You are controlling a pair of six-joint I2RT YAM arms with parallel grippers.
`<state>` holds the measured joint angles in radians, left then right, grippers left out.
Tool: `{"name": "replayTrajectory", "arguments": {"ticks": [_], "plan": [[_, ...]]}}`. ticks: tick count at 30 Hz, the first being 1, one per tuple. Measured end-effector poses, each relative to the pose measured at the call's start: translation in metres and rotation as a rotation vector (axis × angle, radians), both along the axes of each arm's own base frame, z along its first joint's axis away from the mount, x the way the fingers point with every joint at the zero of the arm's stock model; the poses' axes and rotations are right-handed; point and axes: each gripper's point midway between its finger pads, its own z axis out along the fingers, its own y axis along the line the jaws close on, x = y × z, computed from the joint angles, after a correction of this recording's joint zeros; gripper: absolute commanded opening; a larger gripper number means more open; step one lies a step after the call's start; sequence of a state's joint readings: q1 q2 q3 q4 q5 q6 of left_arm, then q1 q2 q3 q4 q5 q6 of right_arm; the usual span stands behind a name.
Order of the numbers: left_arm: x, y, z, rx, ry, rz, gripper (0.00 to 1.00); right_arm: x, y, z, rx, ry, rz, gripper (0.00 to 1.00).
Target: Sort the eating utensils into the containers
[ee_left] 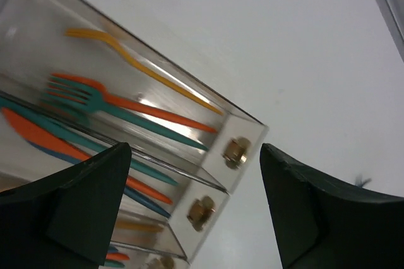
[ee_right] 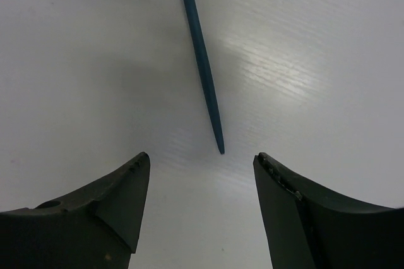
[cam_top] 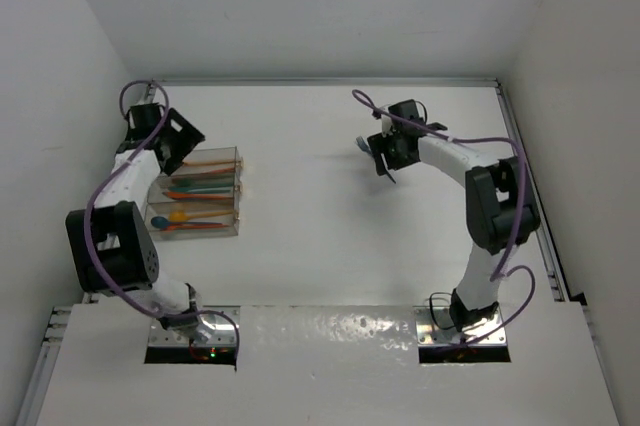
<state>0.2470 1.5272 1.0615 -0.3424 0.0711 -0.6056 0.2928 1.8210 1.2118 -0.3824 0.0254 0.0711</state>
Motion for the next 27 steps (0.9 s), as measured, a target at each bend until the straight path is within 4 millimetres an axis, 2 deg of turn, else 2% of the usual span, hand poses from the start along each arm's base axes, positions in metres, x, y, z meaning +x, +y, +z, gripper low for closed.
{"name": "replayTrajectory", "arguments": {"ticks": [3, 6, 8, 10, 13, 14, 17, 18, 20, 24, 27], "plan": [[0.003, -0.041, 0.026, 0.044, -0.046, -0.11, 0.81, 0.013, 0.005, -0.018, -0.013, 0.038, 0.018, 0.65], [-0.005, -0.082, 0.049, 0.069, -0.094, -0.224, 0.81, 0.026, 0.009, -0.04, -0.027, 0.075, 0.029, 0.64], [-0.012, -0.099, 0.063, 0.08, -0.123, -0.278, 0.81, 0.032, 0.012, -0.052, -0.031, 0.103, 0.038, 0.63], [-0.019, -0.113, 0.072, 0.087, -0.146, -0.324, 0.81, 0.043, 0.017, -0.054, -0.021, 0.104, 0.05, 0.61], [-0.027, -0.131, 0.081, 0.079, -0.167, -0.387, 0.81, 0.057, 0.024, -0.055, -0.005, 0.099, 0.064, 0.49], [-0.03, -0.138, 0.082, 0.073, -0.173, -0.411, 0.81, 0.059, 0.026, -0.055, -0.002, 0.098, 0.069, 0.37], [-0.04, -0.157, 0.076, 0.055, -0.167, -0.474, 0.81, 0.062, 0.031, -0.055, 0.017, 0.102, 0.084, 0.19], [-0.043, -0.164, 0.074, 0.047, -0.164, -0.496, 0.81, 0.061, 0.033, -0.055, 0.028, 0.108, 0.086, 0.09], [-0.05, -0.177, 0.066, 0.028, -0.153, -0.542, 0.81, 0.057, 0.037, -0.055, 0.048, 0.12, 0.099, 0.01], [-0.058, -0.201, 0.057, -0.004, -0.143, -0.615, 0.81, 0.045, 0.045, -0.056, 0.065, 0.118, 0.121, 0.0], [-0.057, -0.22, 0.054, -0.023, -0.155, -0.665, 0.81, 0.016, 0.052, -0.055, 0.064, 0.137, 0.146, 0.0]]}}
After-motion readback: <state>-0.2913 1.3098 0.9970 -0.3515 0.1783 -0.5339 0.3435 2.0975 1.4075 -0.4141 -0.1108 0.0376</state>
